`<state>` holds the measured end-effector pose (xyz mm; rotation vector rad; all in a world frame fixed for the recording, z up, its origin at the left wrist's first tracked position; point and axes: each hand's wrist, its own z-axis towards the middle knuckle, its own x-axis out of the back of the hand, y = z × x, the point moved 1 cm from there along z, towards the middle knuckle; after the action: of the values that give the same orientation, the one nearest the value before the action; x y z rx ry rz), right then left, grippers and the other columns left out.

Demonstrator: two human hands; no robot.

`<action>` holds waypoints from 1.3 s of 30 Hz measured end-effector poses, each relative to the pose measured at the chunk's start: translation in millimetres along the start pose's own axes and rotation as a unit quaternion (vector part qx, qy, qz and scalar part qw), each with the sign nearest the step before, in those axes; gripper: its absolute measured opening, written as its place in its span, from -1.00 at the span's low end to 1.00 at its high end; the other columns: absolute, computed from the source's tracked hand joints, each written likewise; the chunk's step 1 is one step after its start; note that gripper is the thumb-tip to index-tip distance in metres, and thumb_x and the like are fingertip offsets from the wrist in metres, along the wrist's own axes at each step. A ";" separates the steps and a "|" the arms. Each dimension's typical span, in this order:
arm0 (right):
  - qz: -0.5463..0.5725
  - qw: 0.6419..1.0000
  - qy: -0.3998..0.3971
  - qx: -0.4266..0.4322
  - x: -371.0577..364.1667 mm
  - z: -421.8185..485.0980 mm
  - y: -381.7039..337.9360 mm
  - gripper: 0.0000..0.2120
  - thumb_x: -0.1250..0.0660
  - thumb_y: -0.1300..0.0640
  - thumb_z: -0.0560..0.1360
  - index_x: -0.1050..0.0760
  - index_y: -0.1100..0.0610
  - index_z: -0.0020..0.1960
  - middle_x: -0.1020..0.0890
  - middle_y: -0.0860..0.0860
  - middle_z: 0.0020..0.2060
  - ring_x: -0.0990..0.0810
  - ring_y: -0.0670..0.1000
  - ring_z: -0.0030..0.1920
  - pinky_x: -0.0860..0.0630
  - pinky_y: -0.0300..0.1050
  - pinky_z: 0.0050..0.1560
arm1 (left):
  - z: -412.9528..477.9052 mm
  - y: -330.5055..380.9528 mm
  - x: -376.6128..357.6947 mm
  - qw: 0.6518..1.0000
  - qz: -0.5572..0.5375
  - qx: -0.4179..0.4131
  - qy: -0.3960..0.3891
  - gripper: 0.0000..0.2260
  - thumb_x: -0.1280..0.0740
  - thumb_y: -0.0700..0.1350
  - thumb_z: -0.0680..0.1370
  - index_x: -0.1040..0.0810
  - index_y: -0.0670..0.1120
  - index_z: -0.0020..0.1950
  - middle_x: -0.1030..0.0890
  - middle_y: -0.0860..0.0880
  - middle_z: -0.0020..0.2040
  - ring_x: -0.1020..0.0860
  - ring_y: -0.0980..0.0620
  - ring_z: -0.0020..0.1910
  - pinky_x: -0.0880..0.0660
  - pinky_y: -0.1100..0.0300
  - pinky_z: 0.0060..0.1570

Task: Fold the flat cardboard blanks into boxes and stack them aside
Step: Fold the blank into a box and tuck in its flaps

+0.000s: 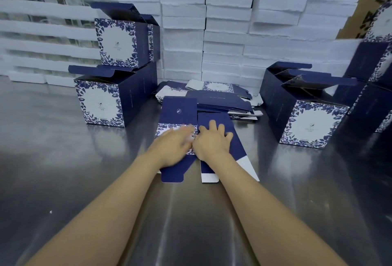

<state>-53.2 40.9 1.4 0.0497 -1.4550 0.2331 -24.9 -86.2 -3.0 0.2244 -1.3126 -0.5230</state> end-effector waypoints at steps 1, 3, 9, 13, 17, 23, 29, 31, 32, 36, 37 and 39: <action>0.008 1.000 0.005 0.001 -0.7 -0.5 1.0 -0.61 -0.03 0.03 0.59 -0.31 0.05 0.38 -0.25 0.07 0.35 -0.19 0.15 0.35 -0.11 0.16 0.32 | 3.1 -0.6 -8.1 0.995 0.070 -0.006 -0.069 -0.59 0.02 -0.04 0.69 -0.18 0.01 0.55 -0.16 0.05 0.57 -0.09 0.04 0.55 -0.01 0.11 0.49; 0.029 1.000 -0.002 -0.002 -2.5 -0.3 4.3 -0.56 0.01 0.01 0.62 -0.22 0.03 0.48 -0.20 0.08 0.44 -0.13 0.15 0.44 -0.02 0.17 0.42 | 7.9 -0.9 -11.1 0.986 0.116 -0.003 -0.122 -0.56 0.13 0.00 0.70 0.00 0.01 0.59 0.01 0.08 0.59 0.09 0.12 0.56 0.19 0.13 0.49; 0.053 0.994 -0.093 -0.008 -3.5 3.0 7.8 -0.42 0.25 -0.21 0.63 0.11 -0.03 0.59 0.13 0.06 0.58 0.20 0.13 0.56 0.27 0.16 0.50 | 11.4 -0.4 -11.0 0.979 0.142 0.081 -0.120 -0.49 0.16 0.07 0.68 0.10 -0.09 0.59 0.10 0.00 0.60 0.12 0.06 0.57 0.17 0.12 0.51; 0.051 0.994 -0.098 0.023 -2.1 2.9 25.8 -0.34 0.27 -0.28 0.60 0.13 0.04 0.59 0.14 0.04 0.58 0.18 0.05 0.57 0.21 0.03 0.51 | 9.4 -2.0 -5.8 0.971 0.159 0.143 -0.102 -0.38 0.12 0.20 0.65 0.11 -0.14 0.59 0.13 -0.06 0.60 0.14 0.03 0.57 0.18 0.09 0.50; 0.039 0.996 -0.084 -0.006 0.7 2.5 61.8 -0.27 0.25 -0.32 0.58 0.16 0.11 0.59 0.16 0.01 0.58 0.20 0.01 0.56 0.21 0.04 0.52 | 1.8 -16.1 5.3 0.962 0.166 0.195 -0.098 -0.32 0.13 0.26 0.62 0.15 -0.17 0.58 0.18 -0.09 0.59 0.18 0.00 0.57 0.22 -0.01 0.51; 0.024 0.996 -0.082 -0.016 2.8 1.6 83.0 -0.21 0.25 -0.37 0.56 0.19 0.15 0.58 0.13 0.03 0.58 0.21 0.03 0.56 0.29 0.14 0.50 | -6.8 -29.8 11.1 0.954 0.157 0.246 -0.067 -0.25 0.12 0.32 0.59 0.10 -0.19 0.58 0.15 -0.14 0.59 0.20 -0.05 0.56 0.23 -0.06 0.51; 0.324 0.946 -0.010 -0.007 10.6 -4.0 95.9 -0.40 -0.01 -0.31 0.59 -0.07 -0.13 0.56 -0.22 -0.11 0.52 -0.15 -0.02 0.53 -0.07 -0.10 0.46 | -13.2 -32.1 28.4 0.955 -0.193 0.197 0.105 -0.59 -0.10 0.20 0.62 -0.50 0.02 0.32 -0.52 -0.04 0.34 -0.45 -0.08 0.33 -0.34 0.03 0.25; 0.509 0.861 -0.006 -0.003 16.6 -8.1 97.6 -0.51 -0.17 -0.19 0.59 -0.24 -0.16 0.50 -0.33 -0.17 0.45 -0.36 -0.19 0.39 -0.25 -0.37 0.23 | -17.8 -21.3 37.2 0.870 -0.436 0.191 0.131 -0.76 -0.16 0.16 0.62 -0.61 0.17 0.05 -0.68 0.02 0.07 -0.63 -0.02 0.05 -0.49 0.04 0.08; 0.560 0.828 -0.007 0.004 20.1 -9.1 97.1 -0.54 -0.22 -0.13 0.59 -0.30 -0.15 0.47 -0.38 -0.18 0.42 -0.42 -0.25 0.31 -0.31 -0.42 0.18 | -18.6 -16.5 38.4 0.834 -0.505 0.171 0.142 -0.82 -0.17 0.13 0.63 -0.57 0.23 -0.01 -0.71 0.07 -0.05 -0.66 0.02 -0.04 -0.53 0.05 0.05; 0.682 0.732 0.001 0.002 25.0 -10.5 88.5 -0.72 -0.15 0.03 0.64 -0.52 -0.07 0.28 -0.63 -0.20 0.08 -0.60 -0.28 -0.01 -0.50 -0.41 -0.09 | -16.1 5.0 28.5 0.801 -0.575 0.078 0.146 -0.59 -0.03 0.18 0.64 -0.31 0.11 0.45 -0.66 -0.01 0.14 -0.65 0.01 0.00 -0.57 0.12 -0.02; 0.726 0.688 -0.007 -0.001 25.1 -10.6 86.0 -0.69 -0.10 0.04 0.65 -0.64 -0.07 0.09 -0.69 -0.19 -0.11 -0.65 -0.26 -0.17 -0.52 -0.40 -0.25 | -17.0 10.1 25.7 0.803 -0.577 0.059 0.137 -0.48 -0.02 0.24 0.60 -0.23 0.07 0.51 -0.58 -0.09 0.26 -0.64 0.00 0.00 -0.57 0.14 -0.03; 0.800 0.598 -0.028 -0.017 24.4 -13.2 81.8 -0.55 -0.08 0.00 0.65 -0.71 -0.03 -0.15 -0.72 -0.07 -0.20 -0.69 -0.09 -0.21 -0.57 -0.27 -0.28 | -23.3 15.3 20.3 0.817 -0.567 -0.001 0.109 -0.20 -0.15 0.45 0.40 -0.21 0.04 0.52 -0.50 -0.09 0.35 -0.63 0.08 0.05 -0.56 0.25 -0.03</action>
<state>-53.2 126.1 15.2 -1.3717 -1.1400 1.6777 4.3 -85.9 15.4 1.0671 -0.8307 -1.4534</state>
